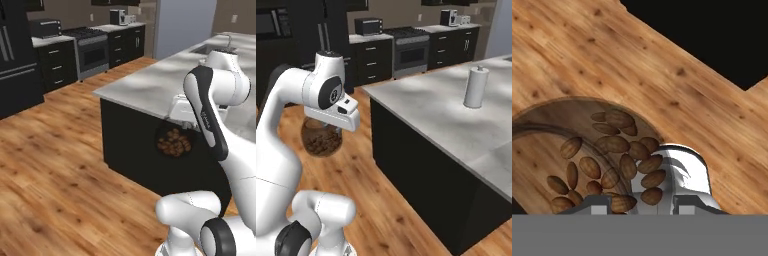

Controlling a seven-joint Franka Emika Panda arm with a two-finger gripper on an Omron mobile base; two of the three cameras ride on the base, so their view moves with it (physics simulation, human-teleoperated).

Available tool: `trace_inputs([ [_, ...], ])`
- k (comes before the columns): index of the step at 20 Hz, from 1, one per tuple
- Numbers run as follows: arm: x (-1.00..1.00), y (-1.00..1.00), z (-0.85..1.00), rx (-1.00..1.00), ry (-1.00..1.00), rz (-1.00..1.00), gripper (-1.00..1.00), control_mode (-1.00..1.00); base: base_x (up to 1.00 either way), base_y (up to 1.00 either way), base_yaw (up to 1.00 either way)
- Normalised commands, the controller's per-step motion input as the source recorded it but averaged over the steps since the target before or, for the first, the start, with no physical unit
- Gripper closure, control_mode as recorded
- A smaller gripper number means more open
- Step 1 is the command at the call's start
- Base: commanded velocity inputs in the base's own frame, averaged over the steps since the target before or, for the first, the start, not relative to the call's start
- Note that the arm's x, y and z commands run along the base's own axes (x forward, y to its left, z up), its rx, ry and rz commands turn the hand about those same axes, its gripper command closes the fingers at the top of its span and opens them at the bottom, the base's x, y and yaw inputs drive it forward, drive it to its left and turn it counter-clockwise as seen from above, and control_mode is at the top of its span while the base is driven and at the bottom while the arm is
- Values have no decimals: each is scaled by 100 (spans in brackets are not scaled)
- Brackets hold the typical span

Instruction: Pick the jar and candle from the dining table and place them in the open cabinet. Close the cabinet after placing the objects.

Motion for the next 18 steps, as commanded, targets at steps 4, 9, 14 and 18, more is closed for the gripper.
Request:
trace_inputs([
  [4,0,0,0,0,0,0,100,100,94,100,-12],
  [9,0,0,0,0,0,0,100,100,96,100,-13],
  [14,0,0,0,0,0,0,100,100,100,100,-14],
  [18,0,0,0,0,0,0,100,100,100,100,-18],
])
